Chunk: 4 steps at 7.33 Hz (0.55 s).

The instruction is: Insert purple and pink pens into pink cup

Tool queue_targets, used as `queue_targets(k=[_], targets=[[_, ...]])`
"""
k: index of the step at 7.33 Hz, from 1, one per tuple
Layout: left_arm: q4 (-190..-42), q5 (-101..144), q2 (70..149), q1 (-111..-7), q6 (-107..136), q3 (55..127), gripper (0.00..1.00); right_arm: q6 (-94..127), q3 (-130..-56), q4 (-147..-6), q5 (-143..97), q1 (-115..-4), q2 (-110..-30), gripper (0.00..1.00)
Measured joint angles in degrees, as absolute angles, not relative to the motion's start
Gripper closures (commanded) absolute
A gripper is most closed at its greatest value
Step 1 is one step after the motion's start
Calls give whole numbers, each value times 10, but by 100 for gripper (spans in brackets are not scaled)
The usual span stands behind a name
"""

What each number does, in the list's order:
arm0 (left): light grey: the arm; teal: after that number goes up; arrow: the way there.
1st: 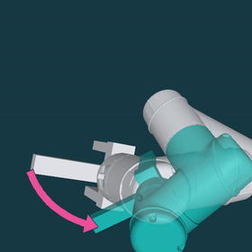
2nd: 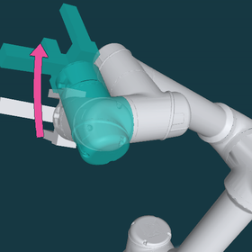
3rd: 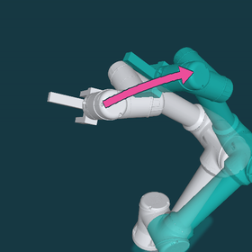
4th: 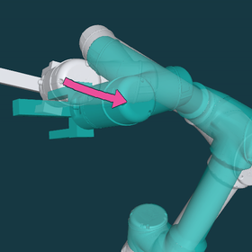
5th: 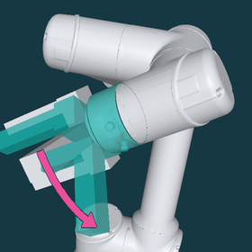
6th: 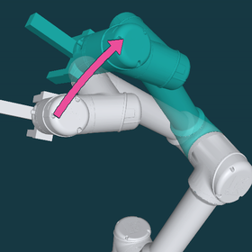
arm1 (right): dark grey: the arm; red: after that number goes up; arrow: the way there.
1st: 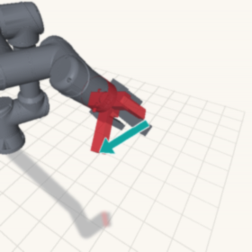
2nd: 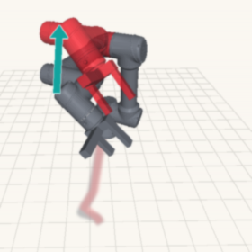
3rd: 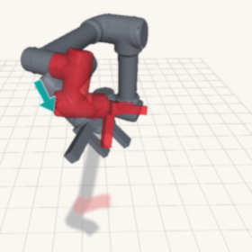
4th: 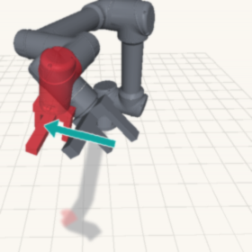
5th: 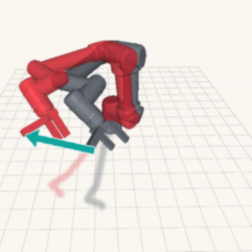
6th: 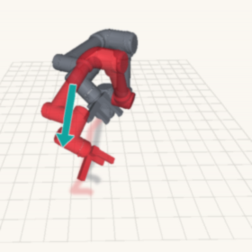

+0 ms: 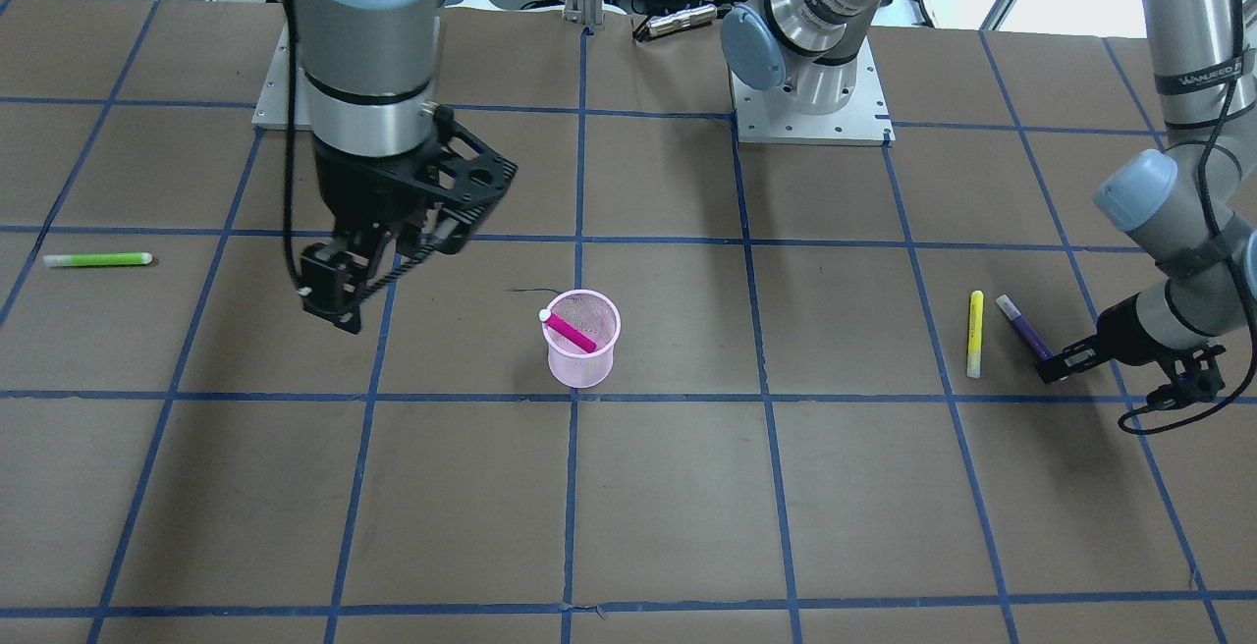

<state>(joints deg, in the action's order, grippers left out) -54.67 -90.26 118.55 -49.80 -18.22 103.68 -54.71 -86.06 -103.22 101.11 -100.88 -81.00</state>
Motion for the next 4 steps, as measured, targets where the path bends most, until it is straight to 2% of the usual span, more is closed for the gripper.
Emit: queue_targets(k=[4], targets=[[-546,-902,1176,-499,-189,1023,100,-216,-868,-979,957,-953,-863,0]])
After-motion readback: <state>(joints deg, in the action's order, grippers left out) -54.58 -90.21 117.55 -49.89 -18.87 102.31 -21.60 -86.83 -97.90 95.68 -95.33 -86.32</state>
